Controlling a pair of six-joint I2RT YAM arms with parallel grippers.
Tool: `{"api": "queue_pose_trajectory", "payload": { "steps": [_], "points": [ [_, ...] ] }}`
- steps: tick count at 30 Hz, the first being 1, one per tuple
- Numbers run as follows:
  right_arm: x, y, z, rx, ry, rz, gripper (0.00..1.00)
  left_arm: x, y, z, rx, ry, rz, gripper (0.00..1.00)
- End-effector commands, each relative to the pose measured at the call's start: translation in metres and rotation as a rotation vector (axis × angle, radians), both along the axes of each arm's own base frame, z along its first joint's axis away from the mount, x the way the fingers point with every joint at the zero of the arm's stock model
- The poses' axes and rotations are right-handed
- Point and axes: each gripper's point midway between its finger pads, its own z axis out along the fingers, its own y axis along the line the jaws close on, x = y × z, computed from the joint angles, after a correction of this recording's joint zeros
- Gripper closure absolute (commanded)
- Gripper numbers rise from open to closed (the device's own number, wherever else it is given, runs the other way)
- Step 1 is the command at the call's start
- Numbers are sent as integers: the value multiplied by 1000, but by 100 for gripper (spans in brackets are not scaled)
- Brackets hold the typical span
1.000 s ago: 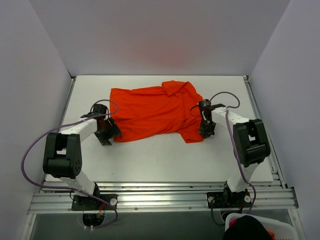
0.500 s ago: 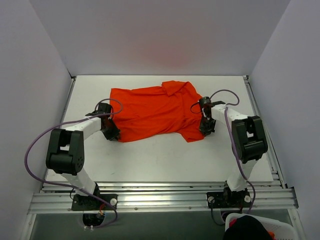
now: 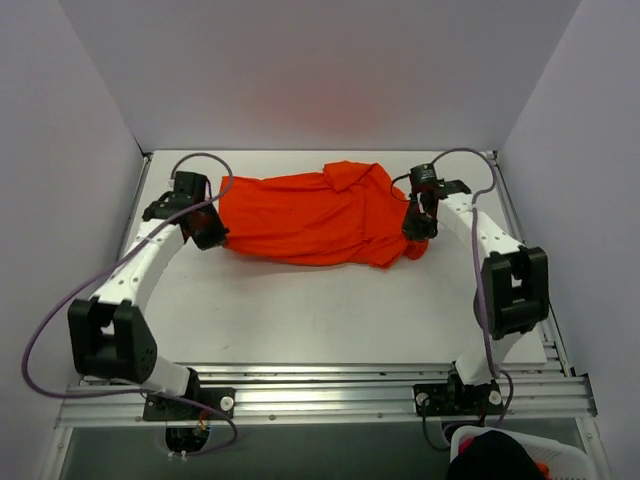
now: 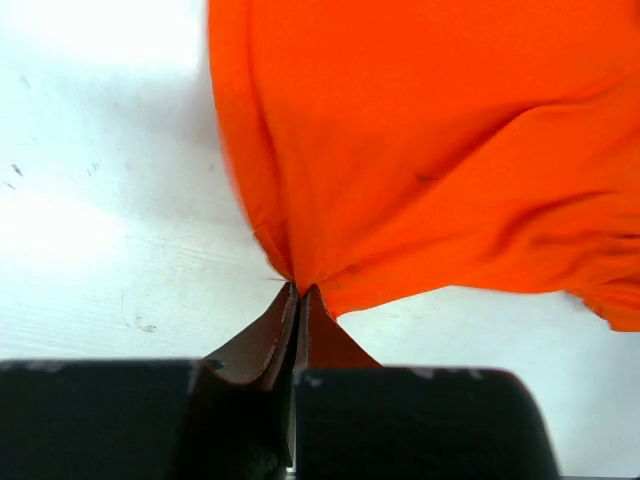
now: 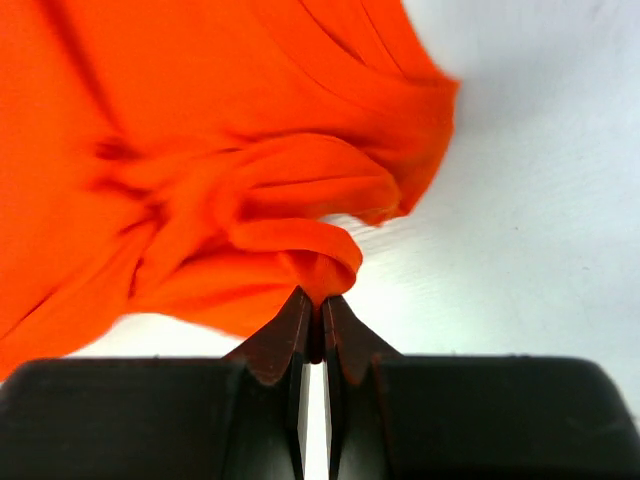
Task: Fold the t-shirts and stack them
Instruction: Flatten the tshirt out
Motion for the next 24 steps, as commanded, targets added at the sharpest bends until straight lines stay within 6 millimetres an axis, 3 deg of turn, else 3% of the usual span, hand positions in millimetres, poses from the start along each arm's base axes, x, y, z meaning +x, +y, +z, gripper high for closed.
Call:
{"api": "queue_pose_trajectory", "payload": {
  "steps": [1, 3, 4, 5, 8, 9, 10, 12, 13, 14, 16, 17, 19, 20, 22, 23, 24],
  "points": [
    [15, 15, 125, 138, -303, 41, 100, -19, 18, 109, 55, -209, -7, 98],
    [11, 22, 174, 207, -435, 66, 100, -27, 20, 142, 48, -273, -3, 98],
    [11, 24, 198, 230, -506, 69, 100, -40, 21, 152, 51, -278, -4, 98],
    [2, 25, 226, 260, -581, 81, 100, -43, 24, 165, 55, -307, 12, 98],
    [-10, 31, 277, 333, -737, 111, 100, -63, 31, 193, 47, -377, 37, 98],
    [-23, 30, 302, 354, -810, 116, 100, -68, 32, 203, 50, -403, 30, 98],
    [-29, 29, 317, 370, -854, 117, 100, -77, 32, 226, 39, -469, 27, 98],
    [-48, 22, 348, 373, -941, 108, 100, -88, 26, 251, 2, -564, -3, 98],
    [-55, 19, 358, 369, -967, 102, 100, -103, 26, 277, -26, -665, -3, 98],
    [-67, 11, 381, 356, -1031, 86, 100, -111, 27, 290, -37, -712, 4, 98],
    [-81, 3, 396, 337, -1066, 69, 100, -131, 30, 314, -47, -798, -1, 98],
    [-93, -4, 416, 321, -1120, 59, 100, -141, 30, 331, -47, -845, -19, 98],
    [-105, -11, 429, 304, -1141, 46, 100, -152, 30, 344, -42, -872, -43, 98],
    [-109, -14, 436, 292, -1160, 48, 100, -162, 30, 362, -38, -924, -64, 98],
    [-123, -18, 459, 292, -1212, 48, 100, -166, 31, 375, -25, -945, -77, 98],
    [-124, -19, 463, 290, -1221, 46, 100, -177, 35, 398, -16, -1013, -76, 98],
    [-127, -20, 470, 293, -1237, 41, 100, -179, 35, 407, -13, -1033, -78, 98]
  ]
}}
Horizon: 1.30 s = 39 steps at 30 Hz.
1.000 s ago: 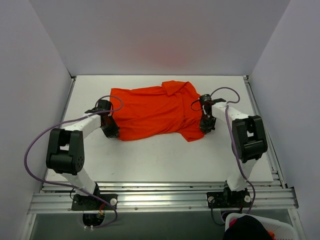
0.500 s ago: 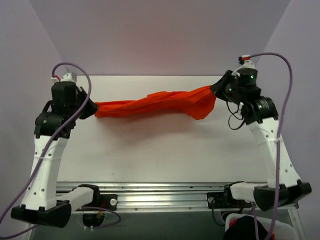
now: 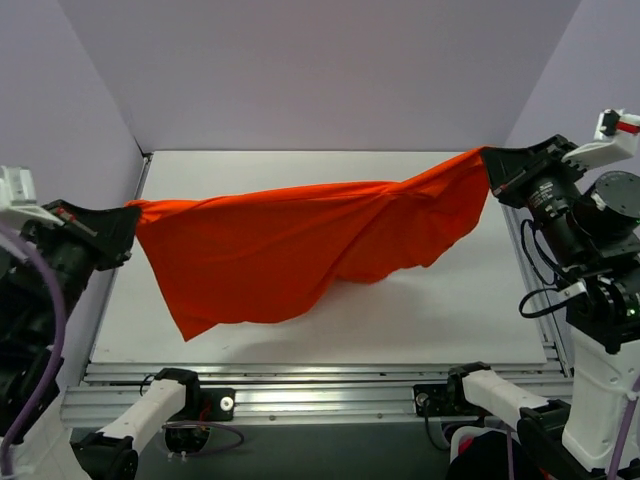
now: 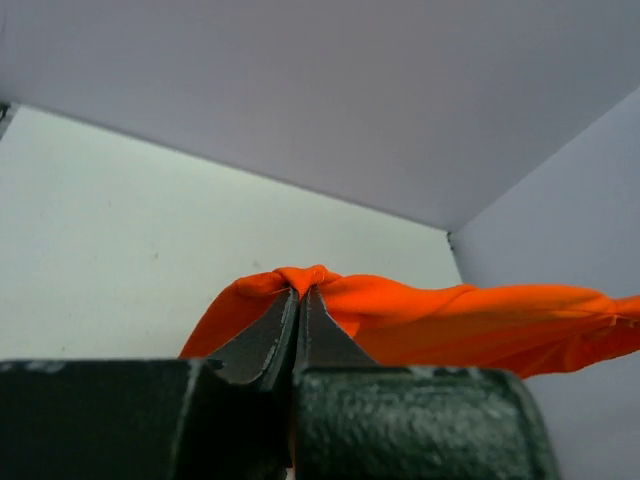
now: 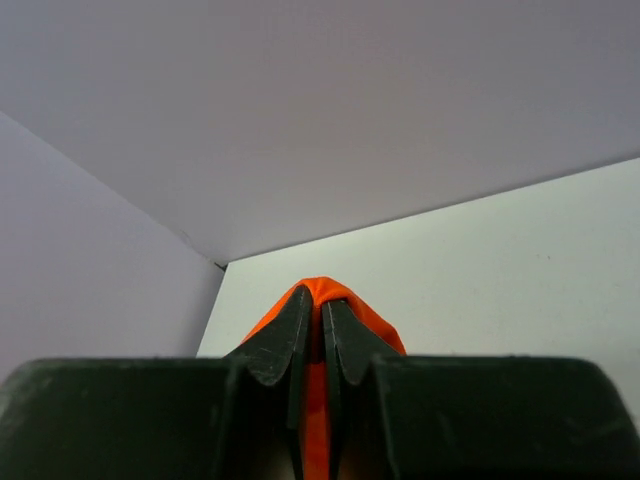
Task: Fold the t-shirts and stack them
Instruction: Flatten the tshirt out
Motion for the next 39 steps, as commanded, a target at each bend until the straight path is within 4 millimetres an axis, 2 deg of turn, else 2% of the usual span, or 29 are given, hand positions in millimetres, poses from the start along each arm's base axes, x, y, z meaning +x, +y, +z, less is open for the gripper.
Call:
{"api": "queue_pose_trajectory", "payload": {
  "steps": [1, 5, 7, 9, 10, 11, 12, 14, 16, 17, 19, 20, 22, 23, 24, 25, 26, 27, 28, 29, 30, 31, 32, 33, 34, 35, 36, 37, 39],
  "points": [
    [-14, -14, 34, -2, -93, -57, 100, -1, 1, 29, 57, -58, -14, 98],
    [0, -11, 60, 5, -164, -54, 100, 9, -1, 61, 47, -129, -11, 98],
    [10, -7, 75, -12, -219, -43, 100, 30, -6, 66, 39, -139, -17, 98],
    [42, -1, 65, -29, -183, -41, 100, 49, -8, 60, 33, -116, -10, 98],
    [56, 0, 59, -26, -156, -52, 100, 71, -8, 48, 36, -76, 11, 98],
    [82, 5, 42, -28, -96, -57, 100, 82, -8, 41, 25, -54, 22, 98],
    [94, 5, 30, -24, -54, -69, 100, 97, -9, 30, 23, -25, 30, 98],
    [128, 8, -13, -28, 55, -98, 100, 128, -15, -4, 9, 48, 35, 98],
    [148, 9, -45, -29, 116, -120, 100, 154, -17, -33, -8, 96, 54, 98],
    [160, 8, -69, -42, 168, -142, 100, 168, -20, -75, -13, 188, 62, 98],
    [178, 10, -123, -76, 269, -152, 100, 193, -22, -111, -32, 245, 80, 98],
    [190, 8, -161, -102, 343, -172, 100, 202, -22, -150, -36, 327, 96, 98],
    [202, 9, -195, -125, 396, -177, 100, 227, -24, -192, -37, 398, 106, 98],
    [212, 10, -223, -148, 446, -179, 100, 235, -24, -212, -40, 439, 119, 98],
    [220, 8, -243, -160, 472, -198, 100, 252, -23, -251, -29, 516, 132, 98],
    [227, 8, -257, -168, 491, -205, 100, 261, -23, -272, -30, 564, 139, 98],
    [240, 9, -288, -187, 548, -213, 100, 270, -22, -289, -36, 607, 140, 98],
    [250, 10, -299, -194, 561, -215, 100, 288, -27, -323, -36, 697, 115, 98],
    [265, 14, -293, -188, 542, -211, 100, 297, -24, -338, -39, 745, 115, 98],
    [283, 17, -322, -209, 593, -209, 100, 306, -23, -346, -31, 771, 103, 98],
    [292, 21, -324, -222, 605, -202, 100, 312, -24, -374, -33, 852, 85, 98],
    [305, 23, -323, -246, 599, -203, 100, 330, -25, -357, -49, 806, 72, 98],
    [332, 31, -312, -246, 554, -200, 100, 338, -17, -355, -87, 796, 87, 95],
    [341, 31, -308, -261, 553, -199, 100, 348, -13, -355, -131, 774, 94, 70],
    [366, 33, -290, -260, 495, -220, 49, 353, -5, -350, -182, 765, 110, 44],
    [368, 28, -293, -279, 525, -249, 14, 358, 14, -346, -237, 760, 160, 3],
    [373, 24, -285, -280, 508, -280, 0, 361, 20, -344, -249, 756, 173, 6],
    [379, 19, -285, -283, 503, -310, 0, 366, 26, -332, -263, 727, 174, 6],
    [381, 19, -265, -266, 450, -318, 0, 369, 47, -307, -316, 666, 207, 6]
  ]
}}
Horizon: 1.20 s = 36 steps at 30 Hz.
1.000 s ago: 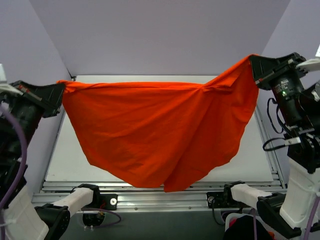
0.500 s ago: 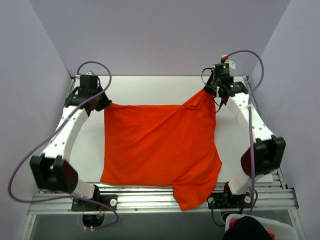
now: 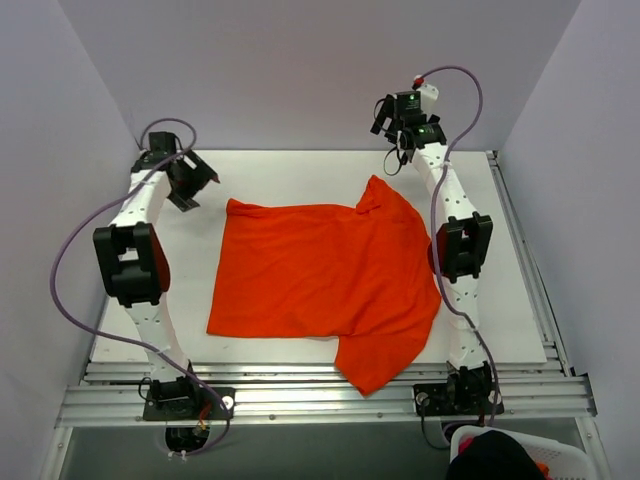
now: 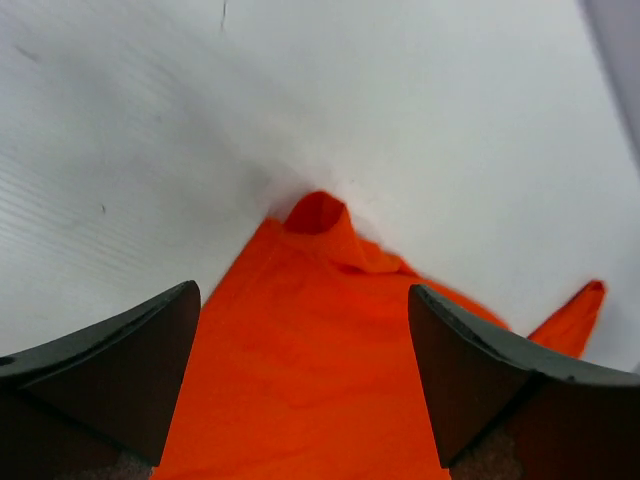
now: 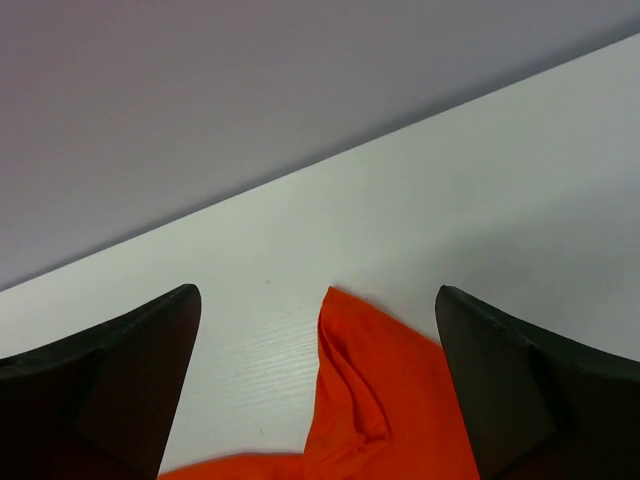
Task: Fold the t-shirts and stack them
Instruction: Flatten the tshirt out
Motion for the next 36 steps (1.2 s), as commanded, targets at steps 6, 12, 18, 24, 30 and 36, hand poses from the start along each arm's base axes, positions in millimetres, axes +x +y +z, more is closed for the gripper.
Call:
{"api": "queue_pose_trajectory", "payload": {
  "steps": [6, 12, 18, 24, 30, 36],
  "points": [
    [-59, -28, 72, -52, -116, -71, 0, 26, 49, 180, -112, -450, 112, 6],
    [-109, -5, 56, 89, -41, 3, 0, -7, 17, 181, -120, -464, 43, 4],
    [-105, 52, 3, 245, 64, 123, 7, -55, -24, 132, -75, -363, -34, 4],
    [-98, 83, -56, 255, 232, 174, 9, -98, -56, 118, -66, -342, -96, 4],
    [-98, 83, -91, 249, 307, 141, 10, -123, -64, 114, -59, -319, -132, 4],
    [-99, 60, -111, 154, 365, 51, 11, -138, -67, 118, -28, -317, -165, 4]
  ]
}}
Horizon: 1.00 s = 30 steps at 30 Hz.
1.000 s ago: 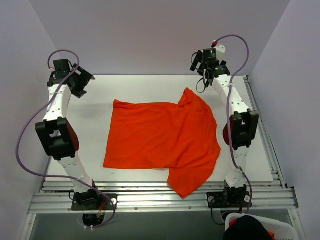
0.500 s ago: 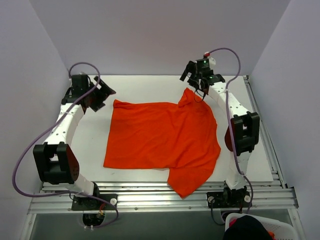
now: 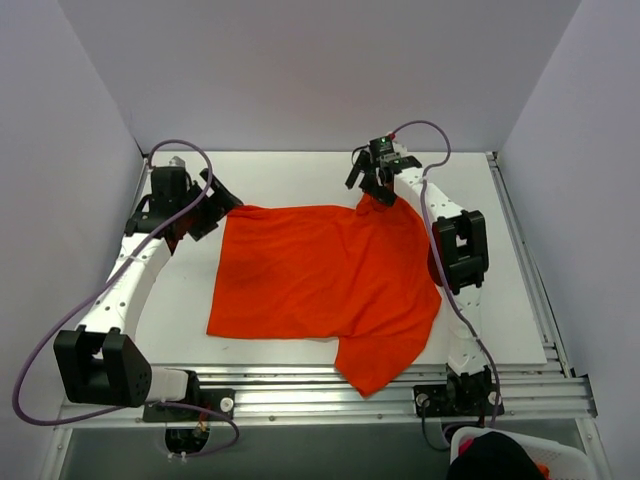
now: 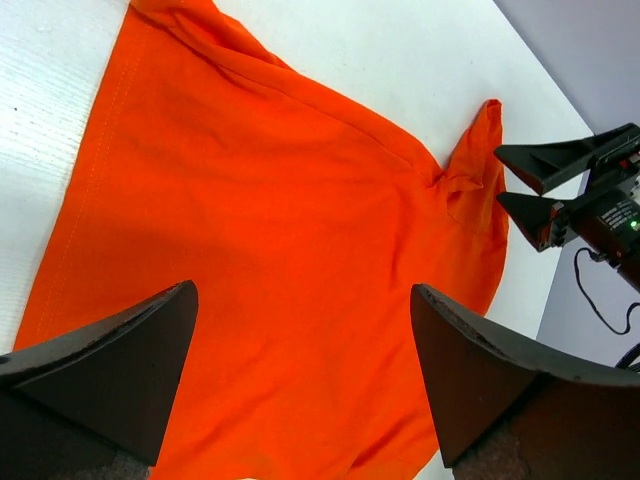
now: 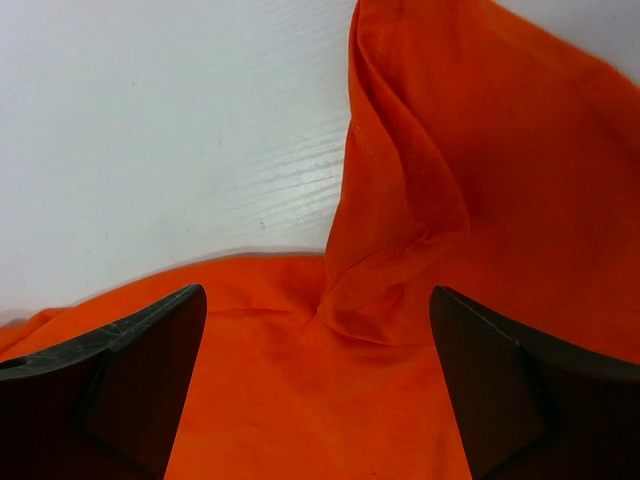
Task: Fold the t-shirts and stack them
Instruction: Flatten the tshirt out
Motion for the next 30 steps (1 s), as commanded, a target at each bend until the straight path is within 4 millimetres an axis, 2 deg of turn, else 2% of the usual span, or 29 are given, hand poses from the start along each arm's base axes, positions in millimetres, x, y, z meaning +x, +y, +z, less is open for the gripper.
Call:
{"api": "queue_pose_trajectory", "payload": {
  "steps": [1, 6, 9, 21, 30],
  "points": [
    [3, -21, 9, -73, 4, -68, 11, -10, 1, 5, 47, -18, -22, 4],
    [-6, -45, -6, -149, 62, -115, 11, -16, 0, -1, 56, -6, -29, 4],
    [-12, -50, -15, -160, 82, -123, 11, -19, 1, -3, 64, -2, -30, 4],
    [-6, -44, -38, -151, 99, -101, 14, -24, 2, -12, 68, 21, -30, 4],
    [4, -35, -45, -139, 101, -92, 23, -28, 3, -18, 72, 29, -27, 4]
  ]
}}
